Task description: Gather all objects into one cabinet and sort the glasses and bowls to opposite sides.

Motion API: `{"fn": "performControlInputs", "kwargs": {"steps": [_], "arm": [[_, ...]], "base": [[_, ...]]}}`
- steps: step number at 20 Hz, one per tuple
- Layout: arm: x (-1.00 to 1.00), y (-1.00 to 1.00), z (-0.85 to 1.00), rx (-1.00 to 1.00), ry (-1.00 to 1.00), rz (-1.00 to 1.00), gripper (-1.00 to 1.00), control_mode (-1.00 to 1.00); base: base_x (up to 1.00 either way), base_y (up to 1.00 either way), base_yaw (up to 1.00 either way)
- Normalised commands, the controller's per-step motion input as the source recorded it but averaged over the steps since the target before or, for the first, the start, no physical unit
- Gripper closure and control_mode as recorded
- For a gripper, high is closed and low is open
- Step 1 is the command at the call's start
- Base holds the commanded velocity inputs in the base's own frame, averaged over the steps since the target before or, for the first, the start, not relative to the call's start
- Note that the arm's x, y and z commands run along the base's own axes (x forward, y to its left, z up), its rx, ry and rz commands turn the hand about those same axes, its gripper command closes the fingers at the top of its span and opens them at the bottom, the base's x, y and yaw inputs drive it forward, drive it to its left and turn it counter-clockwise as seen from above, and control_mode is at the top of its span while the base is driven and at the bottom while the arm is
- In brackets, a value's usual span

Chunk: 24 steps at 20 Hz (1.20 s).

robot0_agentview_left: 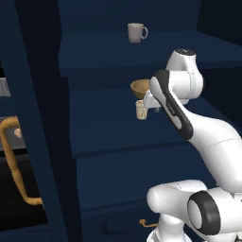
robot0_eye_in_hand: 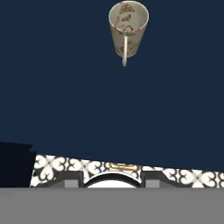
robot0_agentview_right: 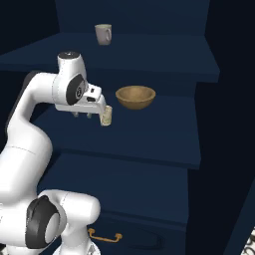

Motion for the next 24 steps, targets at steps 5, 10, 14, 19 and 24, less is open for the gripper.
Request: {"fn": "performControlInputs", "kwargs": {"steps": [5, 10, 14, 19, 24], "arm": [[0.0, 0.0, -0.06, 0.11, 0.04, 0.0, -1.0, -1.0], [0.0, 0.0, -0.04, 0.11, 0.03, 0.0, -1.0, -1.0], [0.0, 0.05, 0.0, 0.03, 0.0, 0.0, -1.0, -1.0], [0.0, 0.03, -0.03, 0.0, 0.01, 0.0, -1.0, -1.0], [-0.04, 0.02, -0.12, 0.0, 0.0, 0.0, -1.0, -1.0]], "base": [[0.0, 0.0, 0.0], [0.0, 0.0, 0.0], [0.0, 0.0, 0.0], [0.0, 0.0, 0.0], [0.0, 0.0, 0.0]]}}
